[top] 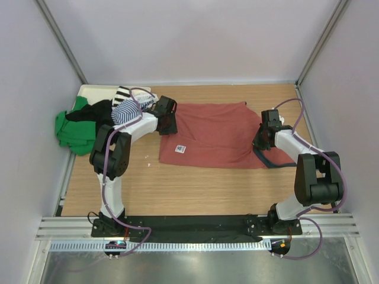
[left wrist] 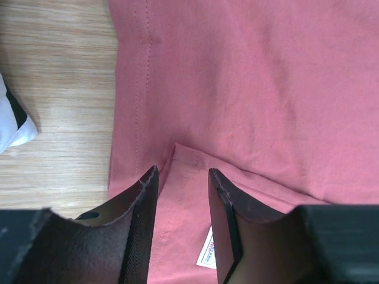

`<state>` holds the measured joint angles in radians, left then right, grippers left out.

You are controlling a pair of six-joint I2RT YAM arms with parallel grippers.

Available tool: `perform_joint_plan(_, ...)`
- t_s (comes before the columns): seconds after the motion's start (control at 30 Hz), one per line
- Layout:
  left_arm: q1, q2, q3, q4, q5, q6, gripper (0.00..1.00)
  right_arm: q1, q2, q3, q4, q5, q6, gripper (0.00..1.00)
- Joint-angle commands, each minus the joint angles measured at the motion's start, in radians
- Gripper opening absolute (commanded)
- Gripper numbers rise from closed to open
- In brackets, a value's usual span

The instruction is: Fold and stack the tank tops

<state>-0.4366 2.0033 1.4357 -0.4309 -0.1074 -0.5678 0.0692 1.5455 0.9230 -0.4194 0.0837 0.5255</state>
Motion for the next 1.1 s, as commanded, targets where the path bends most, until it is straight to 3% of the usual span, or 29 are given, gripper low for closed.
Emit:
perform_joint_plan(0.0, -0.001, -0.02, 0.032, 0.02, 0.009, 0.008, 0.41, 0.0, -0.009, 0.022, 0.027, 0.004, -0.009, 0.01)
perform_joint_plan(0.27, -0.001, 0.048, 0.078, -0.005, 0.029, 0.011, 0.4, 0.0, -0.005, 0.02, 0.03, 0.001, -0.012, 0.02)
perform_joint_plan(0.53, -0.002, 0.1, 0.1, -0.049, 0.014, 0.009, 0.29, 0.0, -0.005, 0.019, 0.03, -0.001, -0.009, 0.02)
perform_joint_plan(0.7, -0.002, 0.091, 0.091, -0.052, 0.003, 0.009, 0.0, 0.0, -0.002, 0.017, 0.031, -0.004, -0.009, 0.01)
perform_joint_plan(0.93, -0.002, -0.017, 0.098, -0.075, -0.043, 0.016, 0.01, 0.0, -0.004, 0.042, 0.018, 0.001, -0.005, 0.01)
perform_joint_plan(1.07, -0.004, -0.066, 0.091, -0.091, -0.058, 0.019, 0.12, 0.0, -0.016, 0.06, 0.008, 0.002, -0.004, 0.02)
